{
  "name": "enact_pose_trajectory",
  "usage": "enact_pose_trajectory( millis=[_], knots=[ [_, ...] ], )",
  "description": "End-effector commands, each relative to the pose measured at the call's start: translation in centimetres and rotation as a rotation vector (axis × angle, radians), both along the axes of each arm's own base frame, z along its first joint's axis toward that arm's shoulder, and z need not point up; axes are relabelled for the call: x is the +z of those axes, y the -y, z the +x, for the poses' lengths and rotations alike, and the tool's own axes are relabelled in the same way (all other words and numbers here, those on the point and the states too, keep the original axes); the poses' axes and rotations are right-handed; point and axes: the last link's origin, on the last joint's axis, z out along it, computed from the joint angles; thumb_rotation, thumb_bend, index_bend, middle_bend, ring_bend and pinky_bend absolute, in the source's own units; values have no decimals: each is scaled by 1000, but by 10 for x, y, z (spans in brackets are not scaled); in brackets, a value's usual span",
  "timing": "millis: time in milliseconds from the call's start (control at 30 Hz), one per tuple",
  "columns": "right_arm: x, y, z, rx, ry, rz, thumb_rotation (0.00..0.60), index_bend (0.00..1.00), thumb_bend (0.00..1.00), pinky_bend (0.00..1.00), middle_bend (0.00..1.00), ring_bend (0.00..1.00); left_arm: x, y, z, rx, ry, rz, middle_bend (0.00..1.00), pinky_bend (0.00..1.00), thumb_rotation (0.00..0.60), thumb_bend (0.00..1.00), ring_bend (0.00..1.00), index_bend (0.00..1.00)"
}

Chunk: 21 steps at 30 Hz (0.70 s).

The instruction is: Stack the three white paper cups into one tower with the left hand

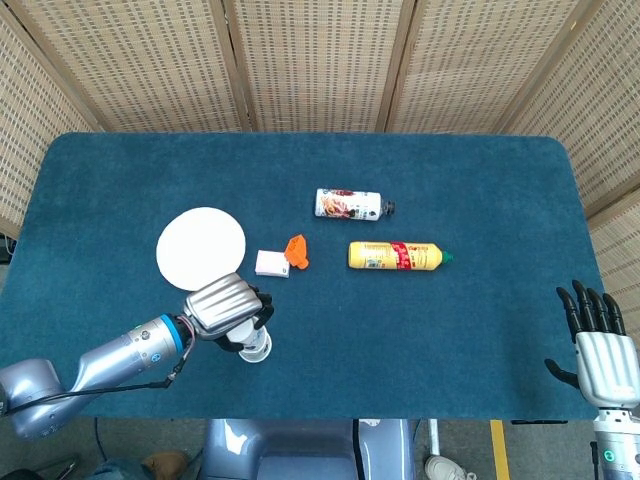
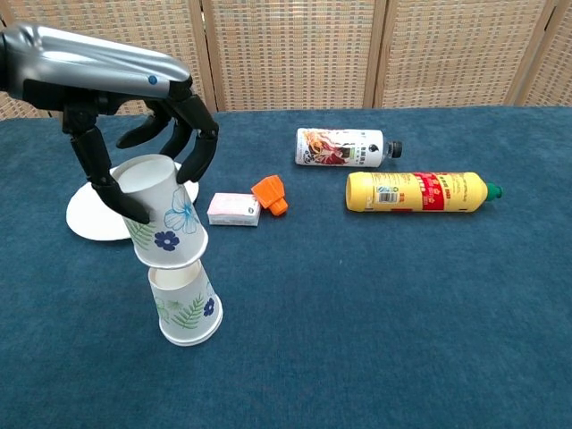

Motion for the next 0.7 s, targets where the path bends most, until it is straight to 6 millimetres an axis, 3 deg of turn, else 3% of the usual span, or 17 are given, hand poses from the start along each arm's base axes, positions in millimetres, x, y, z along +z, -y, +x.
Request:
enact_pose_trajectory(
  millis=[33, 700],
  knots=[
    [0, 0, 0, 0, 0, 1, 600, 0, 0, 0, 0, 0, -7, -1, -2, 15, -10, -4, 466, 663, 600, 230, 525, 611],
    [-2, 2, -2, -8, -9, 6, 600, 0, 0, 0, 0, 0, -29, -5, -12, 45, -37, -7, 463, 637, 600, 229, 515, 593]
  ],
)
